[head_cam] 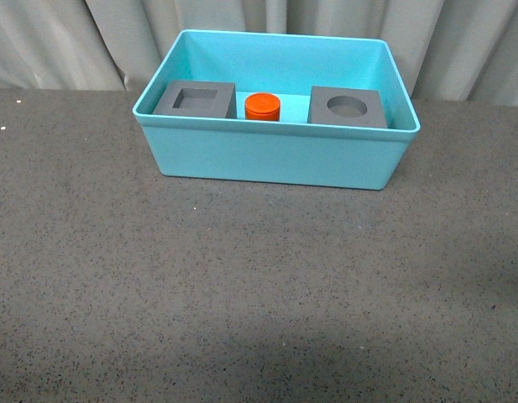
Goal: Place gray and orange parts in blue box
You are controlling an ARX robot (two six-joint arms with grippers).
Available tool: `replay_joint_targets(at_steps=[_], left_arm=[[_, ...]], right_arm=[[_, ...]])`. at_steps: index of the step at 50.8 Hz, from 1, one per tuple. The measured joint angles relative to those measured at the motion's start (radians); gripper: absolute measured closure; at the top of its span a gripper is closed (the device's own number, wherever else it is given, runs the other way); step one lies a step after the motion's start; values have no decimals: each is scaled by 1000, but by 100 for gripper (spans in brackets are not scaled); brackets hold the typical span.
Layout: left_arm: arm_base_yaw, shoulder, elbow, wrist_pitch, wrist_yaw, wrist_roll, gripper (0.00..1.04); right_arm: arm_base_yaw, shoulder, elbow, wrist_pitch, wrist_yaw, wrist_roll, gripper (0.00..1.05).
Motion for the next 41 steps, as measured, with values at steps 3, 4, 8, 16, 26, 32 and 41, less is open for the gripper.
replay_joint_targets(at_steps=[3,4,8,16,26,32,41], left_arm=[[0,0,0,0,0,0,7],[0,0,0,0,0,0,7],[0,0,0,0,0,0,7],[0,0,0,0,0,0,7],[0,0,0,0,0,0,7],[0,0,0,0,0,0,7],[0,0,0,0,0,0,7]], right_arm=[[-21,-34,-28,-10,-19,0,79],[-26,-46,-37,-14,-25,0,83],[-45,-89,-62,-30,-46,0,96],[-79,-170,-103,-71,-79,-3,104],[-186,-312,-151,-163,-188,-3,104],[-196,-377,-171,-206,-193,-3,104],[-197,-430,-205,-222,-194,-3,104]])
